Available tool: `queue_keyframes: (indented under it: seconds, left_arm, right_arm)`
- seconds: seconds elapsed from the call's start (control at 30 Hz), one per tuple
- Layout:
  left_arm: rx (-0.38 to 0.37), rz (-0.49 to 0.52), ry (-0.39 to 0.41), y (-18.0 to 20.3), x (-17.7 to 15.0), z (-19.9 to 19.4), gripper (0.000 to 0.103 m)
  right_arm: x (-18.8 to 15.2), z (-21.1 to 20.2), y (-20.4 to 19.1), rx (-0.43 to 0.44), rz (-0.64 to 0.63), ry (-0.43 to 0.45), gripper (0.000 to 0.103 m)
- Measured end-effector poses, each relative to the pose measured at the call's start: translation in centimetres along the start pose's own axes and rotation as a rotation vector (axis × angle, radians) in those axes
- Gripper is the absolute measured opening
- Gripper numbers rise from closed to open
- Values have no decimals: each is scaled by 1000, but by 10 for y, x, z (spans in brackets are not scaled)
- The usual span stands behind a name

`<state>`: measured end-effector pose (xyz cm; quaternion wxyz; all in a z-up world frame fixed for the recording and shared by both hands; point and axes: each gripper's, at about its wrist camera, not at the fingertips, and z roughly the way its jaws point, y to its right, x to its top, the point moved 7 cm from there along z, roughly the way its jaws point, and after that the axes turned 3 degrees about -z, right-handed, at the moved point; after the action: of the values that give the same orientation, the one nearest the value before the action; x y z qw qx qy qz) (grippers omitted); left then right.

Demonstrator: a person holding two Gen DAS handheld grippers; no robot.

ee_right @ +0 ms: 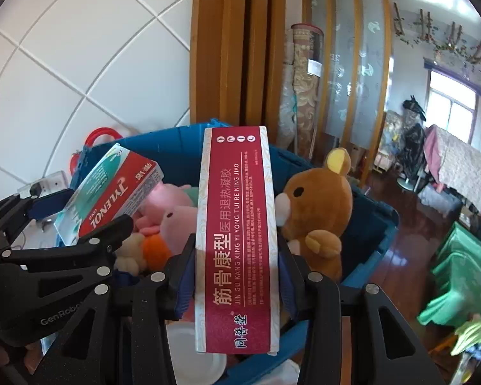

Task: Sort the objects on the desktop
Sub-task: 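Carry the Tylenol box and red ointment box into the blue bin and release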

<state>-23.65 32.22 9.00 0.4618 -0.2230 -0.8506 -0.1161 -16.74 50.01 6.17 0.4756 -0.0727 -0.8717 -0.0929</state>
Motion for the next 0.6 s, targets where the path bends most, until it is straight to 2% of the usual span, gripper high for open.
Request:
queue_keyframes:
  seconds: [0.2,0.27,0.37,0.47,0.57,0.6]
  left_arm:
    - [8,2,-10,2,-2,4,82]
    - [23,-5,-10,0,-3,4,82]
    - [22,-18,-19,-3,-3,5,83]
    - [24,-17,-14,-3,-4,2,83]
    - [22,-21,5,-6,-5,-8,84]
    - [20,-24,10,-7,-6,-12,84]
  right_arm:
    - [3,15,9,-22,-10,-5,46]
    - [5,16,13,-32,-10,8,58]
    - [7,12,21,-47,3,26,85]
    - [9,5,29,-61,15,45,89]
    - [12,-7,33,-70,25,65,101]
    - [13,-12,33,-71,26,73,103]
